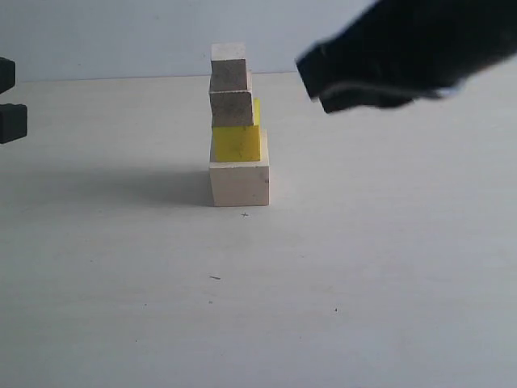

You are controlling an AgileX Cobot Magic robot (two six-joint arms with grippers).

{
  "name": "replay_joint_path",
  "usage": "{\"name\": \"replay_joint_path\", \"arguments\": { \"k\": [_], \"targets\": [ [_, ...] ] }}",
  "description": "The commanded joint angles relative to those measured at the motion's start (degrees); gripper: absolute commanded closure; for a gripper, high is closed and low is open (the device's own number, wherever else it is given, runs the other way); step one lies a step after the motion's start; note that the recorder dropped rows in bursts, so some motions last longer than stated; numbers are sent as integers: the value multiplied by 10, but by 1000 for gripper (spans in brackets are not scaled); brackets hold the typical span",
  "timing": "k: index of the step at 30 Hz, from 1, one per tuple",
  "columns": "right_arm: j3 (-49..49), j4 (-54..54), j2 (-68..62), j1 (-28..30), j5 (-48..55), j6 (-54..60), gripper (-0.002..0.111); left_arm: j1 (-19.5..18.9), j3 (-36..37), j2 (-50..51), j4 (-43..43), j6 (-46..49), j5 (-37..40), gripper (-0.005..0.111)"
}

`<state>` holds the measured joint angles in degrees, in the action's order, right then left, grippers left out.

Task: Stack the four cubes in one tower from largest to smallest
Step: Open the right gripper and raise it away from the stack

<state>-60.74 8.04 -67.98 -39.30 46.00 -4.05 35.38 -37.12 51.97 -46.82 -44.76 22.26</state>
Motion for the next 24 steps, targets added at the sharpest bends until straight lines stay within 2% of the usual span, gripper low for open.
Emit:
{"name": "replay_joint_path", "arguments": {
  "k": [1,4,6,8,9,12,17,24],
  "targets": [
    [157,-19,123,0,-71,6,108,0,-4,-3,14,-3,15,107],
    [178,-42,185,0,-69,-40,108,0,-4,-3,19,-3,46,107],
    [193,-77,240,0,-108,-99,108,0,-4,-3,54,-5,66,107],
    [200,-155,291,0,-129,-153,108,0,-4,-3,88,-5,86,107],
    [200,-222,316,0,-125,-174,108,0,-4,-3,91,-5,92,107],
    [200,-318,347,0,-96,-199,108,0,-4,-3,85,-5,92,107],
    [200,-318,379,0,-32,-226,108,0,-4,-3,85,-3,92,107],
    [198,-318,387,0,-29,-226,108,1,-4,-3,85,-3,91,107]
  ]
}}
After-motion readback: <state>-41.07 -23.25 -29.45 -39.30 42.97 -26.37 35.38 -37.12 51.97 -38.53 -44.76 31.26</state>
